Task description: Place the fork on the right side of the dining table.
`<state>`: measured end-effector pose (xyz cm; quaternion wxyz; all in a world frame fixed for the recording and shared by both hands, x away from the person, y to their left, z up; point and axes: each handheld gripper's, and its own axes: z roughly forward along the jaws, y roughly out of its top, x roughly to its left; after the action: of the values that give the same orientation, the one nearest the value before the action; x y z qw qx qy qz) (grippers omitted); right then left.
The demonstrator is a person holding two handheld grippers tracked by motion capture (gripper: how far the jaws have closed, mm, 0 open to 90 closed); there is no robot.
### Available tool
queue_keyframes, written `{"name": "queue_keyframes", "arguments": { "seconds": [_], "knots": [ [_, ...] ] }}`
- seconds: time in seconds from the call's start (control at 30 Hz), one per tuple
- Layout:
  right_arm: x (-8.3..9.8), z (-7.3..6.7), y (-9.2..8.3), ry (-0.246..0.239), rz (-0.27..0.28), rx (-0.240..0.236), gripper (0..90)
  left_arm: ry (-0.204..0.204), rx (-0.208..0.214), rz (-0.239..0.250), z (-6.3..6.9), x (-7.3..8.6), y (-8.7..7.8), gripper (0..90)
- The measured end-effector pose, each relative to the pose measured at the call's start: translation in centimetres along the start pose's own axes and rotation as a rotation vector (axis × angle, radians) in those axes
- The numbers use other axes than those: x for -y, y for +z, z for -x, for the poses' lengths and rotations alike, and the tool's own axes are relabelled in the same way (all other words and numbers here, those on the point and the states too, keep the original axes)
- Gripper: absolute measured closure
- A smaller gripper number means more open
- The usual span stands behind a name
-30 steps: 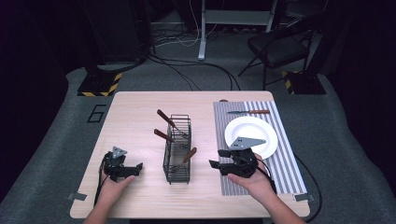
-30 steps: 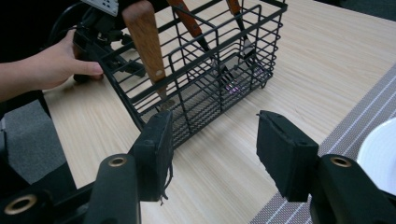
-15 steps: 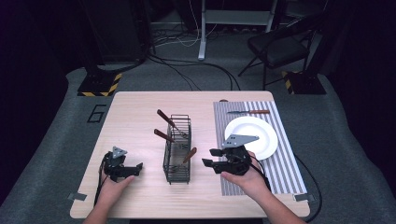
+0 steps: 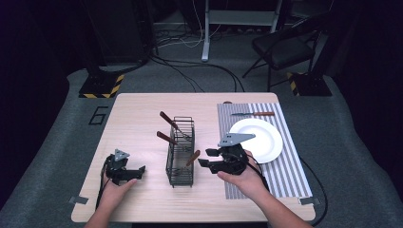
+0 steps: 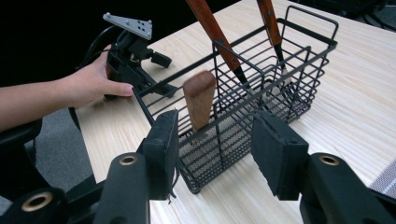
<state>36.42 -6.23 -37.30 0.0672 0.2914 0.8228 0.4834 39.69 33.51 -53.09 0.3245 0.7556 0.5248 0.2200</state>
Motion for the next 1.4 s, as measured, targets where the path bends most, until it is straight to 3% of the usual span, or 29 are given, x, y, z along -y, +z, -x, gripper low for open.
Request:
{"name": "queue_keyframes", "arguments": {
  "seconds": [0.57,0.87,1.4],
  "knots": [
    [-1.2,-0.3,1.1,-0.005,0.025,-0.004,61.3,0.004,0.002,0.000,0.0,0.0,0.0,0.2],
    [-1.5,-0.3,1.3,-0.002,0.034,-0.016,73.5,0.006,0.004,0.001,0.0,0.0,0.0,0.1],
    [-2.9,-0.4,1.9,-0.018,0.035,-0.030,74.2,0.008,0.005,0.001,0.0,0.0,0.0,0.1]
  ]
}}
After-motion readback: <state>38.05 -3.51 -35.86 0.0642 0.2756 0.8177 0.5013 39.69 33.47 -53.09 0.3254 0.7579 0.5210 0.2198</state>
